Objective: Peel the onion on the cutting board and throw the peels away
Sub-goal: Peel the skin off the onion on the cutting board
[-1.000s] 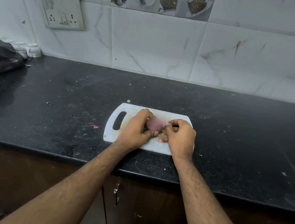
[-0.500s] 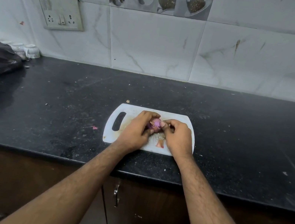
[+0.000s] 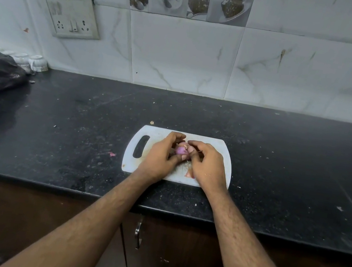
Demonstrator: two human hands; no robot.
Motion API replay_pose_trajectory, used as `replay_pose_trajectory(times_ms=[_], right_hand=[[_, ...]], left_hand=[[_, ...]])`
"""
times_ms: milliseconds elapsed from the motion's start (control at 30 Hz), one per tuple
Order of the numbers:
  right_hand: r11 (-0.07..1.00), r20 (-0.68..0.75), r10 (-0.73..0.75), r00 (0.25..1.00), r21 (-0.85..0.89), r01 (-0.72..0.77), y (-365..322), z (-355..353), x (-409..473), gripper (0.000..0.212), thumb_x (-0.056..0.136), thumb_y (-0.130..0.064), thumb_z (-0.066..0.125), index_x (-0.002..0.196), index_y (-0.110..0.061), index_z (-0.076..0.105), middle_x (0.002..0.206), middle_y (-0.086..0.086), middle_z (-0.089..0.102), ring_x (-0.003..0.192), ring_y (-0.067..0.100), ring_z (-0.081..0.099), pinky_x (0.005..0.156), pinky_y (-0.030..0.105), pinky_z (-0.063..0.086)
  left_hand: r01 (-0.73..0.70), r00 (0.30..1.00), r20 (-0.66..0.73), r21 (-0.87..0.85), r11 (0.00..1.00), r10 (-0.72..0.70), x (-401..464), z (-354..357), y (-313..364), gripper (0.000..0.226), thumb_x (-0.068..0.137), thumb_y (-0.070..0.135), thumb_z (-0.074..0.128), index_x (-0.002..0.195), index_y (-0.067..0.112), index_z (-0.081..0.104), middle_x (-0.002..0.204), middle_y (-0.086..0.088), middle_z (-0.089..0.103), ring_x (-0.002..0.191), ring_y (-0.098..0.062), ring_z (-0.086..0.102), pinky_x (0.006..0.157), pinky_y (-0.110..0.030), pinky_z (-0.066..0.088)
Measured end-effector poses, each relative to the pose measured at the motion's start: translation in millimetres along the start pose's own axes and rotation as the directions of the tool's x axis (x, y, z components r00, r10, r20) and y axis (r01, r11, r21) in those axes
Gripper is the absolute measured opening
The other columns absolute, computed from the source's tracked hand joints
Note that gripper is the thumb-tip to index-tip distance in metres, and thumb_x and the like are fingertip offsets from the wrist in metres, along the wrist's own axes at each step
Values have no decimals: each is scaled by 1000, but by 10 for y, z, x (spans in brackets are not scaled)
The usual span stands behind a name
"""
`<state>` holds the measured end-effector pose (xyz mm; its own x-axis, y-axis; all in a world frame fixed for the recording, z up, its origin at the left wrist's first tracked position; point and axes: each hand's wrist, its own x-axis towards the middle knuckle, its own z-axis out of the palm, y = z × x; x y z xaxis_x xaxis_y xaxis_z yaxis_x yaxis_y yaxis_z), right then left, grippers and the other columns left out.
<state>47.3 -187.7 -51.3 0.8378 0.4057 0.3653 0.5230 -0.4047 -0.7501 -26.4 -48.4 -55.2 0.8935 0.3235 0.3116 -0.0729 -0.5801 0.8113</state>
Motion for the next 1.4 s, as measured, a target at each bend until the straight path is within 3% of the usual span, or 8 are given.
replay_pose_trajectory(times_ms=[200,300,400,533,633,1000,1167,1400], right_hand=[[993,-32,42,999,110,-38,9,-60,-15,12,101,-14,61,101,-12,74,89,-8,72,59,-14,63,51,1,42],[989,-7,34,999,142,-33,-2,-75,-16,13,99,-12,63,98,-16,75,86,-13,73,66,-9,67,58,2,45],[989,-4,16,1000,144,-15,10,-52,4,12,93,-11,71,98,-21,77,91,-11,75,84,0,69,75,7,50],[992,-34,17,999,123,-13,6,-29,5,12,89,-9,76,97,-18,78,91,-6,74,79,-2,67,68,4,47],[998,-39,-12,999,66,14,-25,-33,-9,11,91,-8,74,100,-12,79,90,-6,71,67,-10,63,58,-2,43],[999,-120,12,993,40,-7,-3,-80,-24,11,100,-11,59,94,-17,65,84,-11,65,74,0,60,65,4,43],[996,-38,10,999,90,-6,-23,-59,-18,13,94,-12,70,104,-21,74,98,-12,70,89,-5,63,74,2,46],[997,-68,-28,997,66,32,-64,-52,-40,5,88,-10,78,90,-14,75,87,-8,68,75,-14,61,62,1,44]], left_hand=[[7,1000,17,104,995,-9,32,22,0,46,92,26,74,136,19,63,120,0,69,110,-15,64,104,-38,51],[64,998,10,151,986,-66,57,25,-66,48,90,52,67,134,35,59,114,4,72,107,-15,65,102,-44,51],[66,998,-1,224,972,-67,60,11,-62,43,94,48,63,136,36,59,108,8,69,113,-18,59,105,-49,44],[64,997,21,213,975,-70,62,-13,-26,43,96,44,64,137,35,59,106,9,64,119,-18,53,110,-49,39],[76,996,40,144,987,-83,79,-16,-87,52,84,64,60,133,45,56,118,8,70,120,-14,58,110,-49,44],[109,993,39,91,990,-113,141,27,-180,64,74,86,57,128,52,55,117,11,70,114,-11,64,105,-45,50],[108,989,95,22,994,-110,170,47,-277,73,63,67,79,129,47,57,120,9,71,111,-9,69,108,-43,50],[57,995,75,166,984,-70,172,44,-239,61,80,47,69,136,47,47,121,14,71,121,-15,61,111,-51,42]])
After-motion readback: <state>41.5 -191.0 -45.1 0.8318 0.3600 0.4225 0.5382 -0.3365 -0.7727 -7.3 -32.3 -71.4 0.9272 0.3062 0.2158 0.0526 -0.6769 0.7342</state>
